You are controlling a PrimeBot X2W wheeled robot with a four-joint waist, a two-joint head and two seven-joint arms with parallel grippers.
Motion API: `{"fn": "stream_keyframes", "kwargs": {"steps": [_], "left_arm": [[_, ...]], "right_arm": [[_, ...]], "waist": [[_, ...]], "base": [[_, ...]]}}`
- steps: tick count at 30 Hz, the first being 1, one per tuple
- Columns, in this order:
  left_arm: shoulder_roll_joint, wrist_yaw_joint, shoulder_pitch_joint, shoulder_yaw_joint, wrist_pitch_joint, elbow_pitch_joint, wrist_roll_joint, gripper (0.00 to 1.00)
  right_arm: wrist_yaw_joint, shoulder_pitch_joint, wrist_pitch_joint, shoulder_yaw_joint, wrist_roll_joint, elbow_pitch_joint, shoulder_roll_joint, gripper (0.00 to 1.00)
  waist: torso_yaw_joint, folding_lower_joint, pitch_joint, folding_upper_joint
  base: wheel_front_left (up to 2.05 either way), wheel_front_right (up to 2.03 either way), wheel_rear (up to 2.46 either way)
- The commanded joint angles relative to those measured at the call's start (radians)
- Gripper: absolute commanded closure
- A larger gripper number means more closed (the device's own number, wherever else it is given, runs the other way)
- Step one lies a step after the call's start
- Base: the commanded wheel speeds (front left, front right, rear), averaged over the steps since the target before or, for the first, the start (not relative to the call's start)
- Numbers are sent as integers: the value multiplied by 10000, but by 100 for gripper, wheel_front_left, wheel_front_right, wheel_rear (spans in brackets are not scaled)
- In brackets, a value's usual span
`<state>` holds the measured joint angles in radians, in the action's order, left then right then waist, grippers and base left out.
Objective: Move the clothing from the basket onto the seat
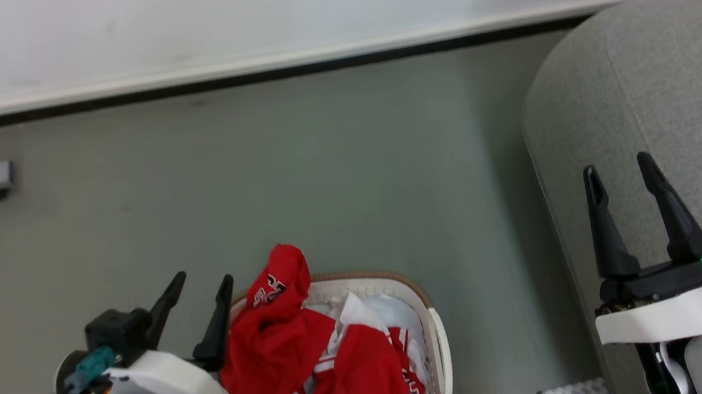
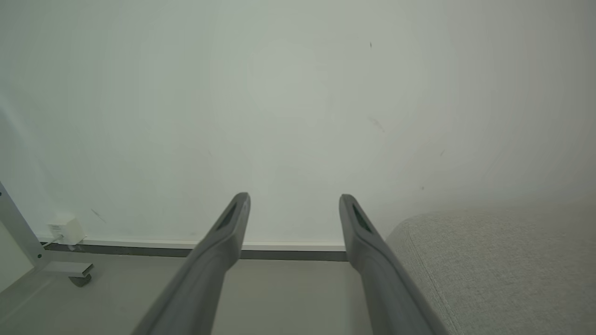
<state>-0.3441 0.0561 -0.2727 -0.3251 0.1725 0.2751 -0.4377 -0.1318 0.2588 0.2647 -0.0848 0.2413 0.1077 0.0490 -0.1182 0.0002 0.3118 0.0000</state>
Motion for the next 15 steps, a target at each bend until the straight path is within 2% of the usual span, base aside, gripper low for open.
{"fn": "stream_keyframes", "kwargs": {"steps": [1,7,15], "left_arm": [[-46,166,-355,-127,-77,362,97,0],[-120,568,-1495,-823,-378,2018,283,0],[-195,741,-2968,-2289,-657,4263,492,0]], "right_arm": [[21,224,-5,51,102,-123,24,0],[21,733,-5,65,448,-504,24,0],[21,1430,-5,-266,582,-801,24,0]], "waist": [[-280,-2,764,0],[-524,-2,1963,0],[-817,-2,3554,0]], "base": [[0,0,0],[0,0,0],[0,0,0]]}}
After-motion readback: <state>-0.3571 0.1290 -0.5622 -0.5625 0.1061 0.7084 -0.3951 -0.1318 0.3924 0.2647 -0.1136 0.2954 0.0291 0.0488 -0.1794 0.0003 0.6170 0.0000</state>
